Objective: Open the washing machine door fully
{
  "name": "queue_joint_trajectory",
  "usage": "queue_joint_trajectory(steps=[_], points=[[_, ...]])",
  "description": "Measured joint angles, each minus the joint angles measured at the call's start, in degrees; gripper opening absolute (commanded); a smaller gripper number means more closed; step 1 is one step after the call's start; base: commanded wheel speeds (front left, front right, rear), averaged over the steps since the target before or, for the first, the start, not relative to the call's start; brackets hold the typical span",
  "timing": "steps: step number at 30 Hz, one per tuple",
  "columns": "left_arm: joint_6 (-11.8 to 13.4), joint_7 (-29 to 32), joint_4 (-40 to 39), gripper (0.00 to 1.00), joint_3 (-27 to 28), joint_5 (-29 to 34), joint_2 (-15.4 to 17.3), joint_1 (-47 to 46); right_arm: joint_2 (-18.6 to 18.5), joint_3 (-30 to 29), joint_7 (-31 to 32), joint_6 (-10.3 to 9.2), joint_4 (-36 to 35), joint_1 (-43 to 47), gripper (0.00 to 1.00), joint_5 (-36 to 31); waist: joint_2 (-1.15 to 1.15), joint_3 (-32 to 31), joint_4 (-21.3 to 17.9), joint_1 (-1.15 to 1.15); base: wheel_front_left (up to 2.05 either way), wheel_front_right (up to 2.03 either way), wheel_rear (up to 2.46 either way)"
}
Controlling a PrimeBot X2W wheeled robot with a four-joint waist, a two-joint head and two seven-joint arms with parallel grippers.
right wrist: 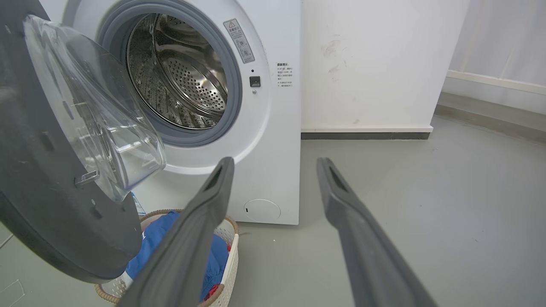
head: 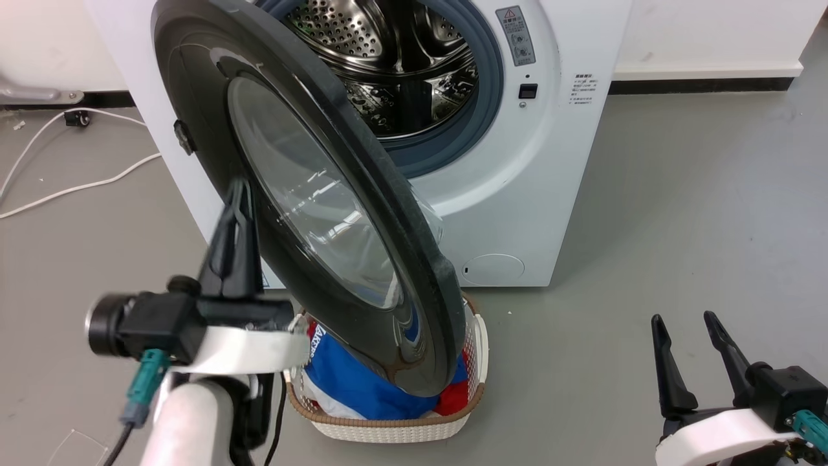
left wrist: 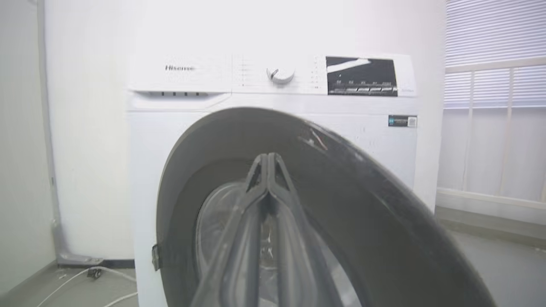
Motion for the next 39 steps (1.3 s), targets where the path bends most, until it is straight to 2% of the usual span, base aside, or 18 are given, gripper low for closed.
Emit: queue_joint_trajectory(steps=[9,16,20,27,32,36,39], points=[[0.7,2.88,-16.0,0.0,-1.91,-0.97,-0.75,-5.41,0.0,-0.36,0.32,0.0,0.21,0.04,1.0,0.33,0.0,-0.22,0.38,0.0,0.0,0.0,0.0],[-1.29,6.84,-20.94,0.0,-9.1,-1.42,-1.55,-12.04,0.0,-1.0,0.49,0.0,0.13,0.35,1.0,0.56,0.0,-0.49,0.78,0.0,0.0,0.0,0.0],[-2.29,9.66,-19.48,0.0,-15.97,-3.48,-2.26,-13.39,0.0,-1.12,0.56,0.0,0.14,0.49,1.0,0.73,0.0,-0.58,0.78,0.0,0.0,0.0,0.0],[-3.76,13.78,-12.55,0.0,-30.07,-9.54,-2.63,-12.58,0.02,-0.98,1.45,0.0,0.23,0.58,1.0,1.22,0.0,-0.31,0.39,0.0,0.0,0.0,0.0],[-3.82,16.04,-7.78,0.0,-38.3,-14.82,-2.61,-9.4,0.02,-0.82,1.57,0.0,0.43,0.53,1.0,1.3,0.0,0.2,-0.18,0.0,0.0,0.0,0.0],[-4.26,18.26,-3.25,0.0,-42.48,-16.53,-2.65,-6.36,0.02,-0.78,1.51,0.0,0.64,0.18,1.0,1.69,0.0,1.01,-0.64,0.0,0.0,0.0,0.0],[-3.76,18.73,0.35,0.0,-42.98,-16.88,-2.4,-4.89,0.02,-1.02,1.51,-0.01,1.1,-0.02,1.0,1.89,0.0,1.66,-0.92,0.0,0.0,0.0,0.0]])
